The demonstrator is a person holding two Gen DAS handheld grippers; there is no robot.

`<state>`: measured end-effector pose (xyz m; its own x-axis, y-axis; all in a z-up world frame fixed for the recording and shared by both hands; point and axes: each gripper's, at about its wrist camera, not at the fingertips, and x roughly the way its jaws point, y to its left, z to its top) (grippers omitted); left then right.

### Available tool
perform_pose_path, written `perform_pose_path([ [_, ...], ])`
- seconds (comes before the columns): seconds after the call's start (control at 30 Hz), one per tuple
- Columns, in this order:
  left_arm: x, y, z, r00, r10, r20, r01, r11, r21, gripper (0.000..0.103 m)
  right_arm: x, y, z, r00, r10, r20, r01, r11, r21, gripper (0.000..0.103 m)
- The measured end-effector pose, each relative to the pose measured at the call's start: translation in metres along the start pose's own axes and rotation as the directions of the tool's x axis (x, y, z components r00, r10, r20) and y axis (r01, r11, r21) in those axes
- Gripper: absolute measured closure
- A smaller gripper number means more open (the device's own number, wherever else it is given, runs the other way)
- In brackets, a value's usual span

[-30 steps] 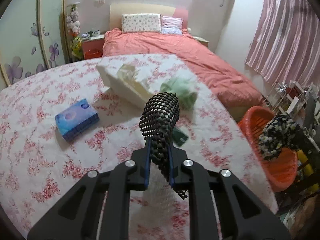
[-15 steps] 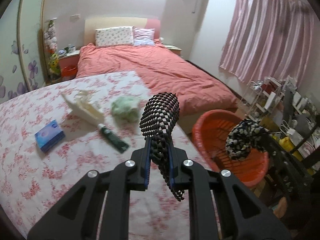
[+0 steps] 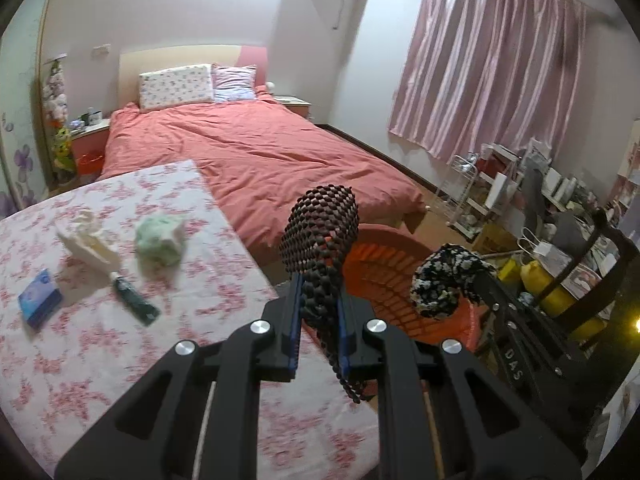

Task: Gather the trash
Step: 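Carry the mesh pad with the left tool and scrunchie with the right tool into the basket, releasing both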

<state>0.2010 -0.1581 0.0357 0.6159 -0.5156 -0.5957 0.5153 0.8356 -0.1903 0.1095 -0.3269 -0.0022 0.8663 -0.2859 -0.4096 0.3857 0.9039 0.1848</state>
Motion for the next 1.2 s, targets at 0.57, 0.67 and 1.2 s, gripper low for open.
perform_pose_path([
  [0.57, 0.051, -0.039, -0.004, 0.995, -0.072, -0.063, 0.075, 0.996, 0.046, 0.088, 0.011, -0.027, 0.0, 1.0, -0.017, 0.01, 0.016, 0.999, 0.049, 0.102],
  [0.67, 0.06, -0.041, -0.004, 0.994, -0.079, -0.075, 0.082, 0.996, 0.047, 0.088, 0.013, -0.028, 0.0, 1.0, -0.014, 0.008, 0.013, 0.998, 0.054, 0.102],
  [1.2, 0.104, -0.033, -0.014, 0.99, -0.018, -0.141, 0.022, 0.999, 0.028, 0.049, 0.039, -0.048, 0.0, 0.998, 0.028, -0.058, -0.021, 0.994, 0.11, 0.082],
])
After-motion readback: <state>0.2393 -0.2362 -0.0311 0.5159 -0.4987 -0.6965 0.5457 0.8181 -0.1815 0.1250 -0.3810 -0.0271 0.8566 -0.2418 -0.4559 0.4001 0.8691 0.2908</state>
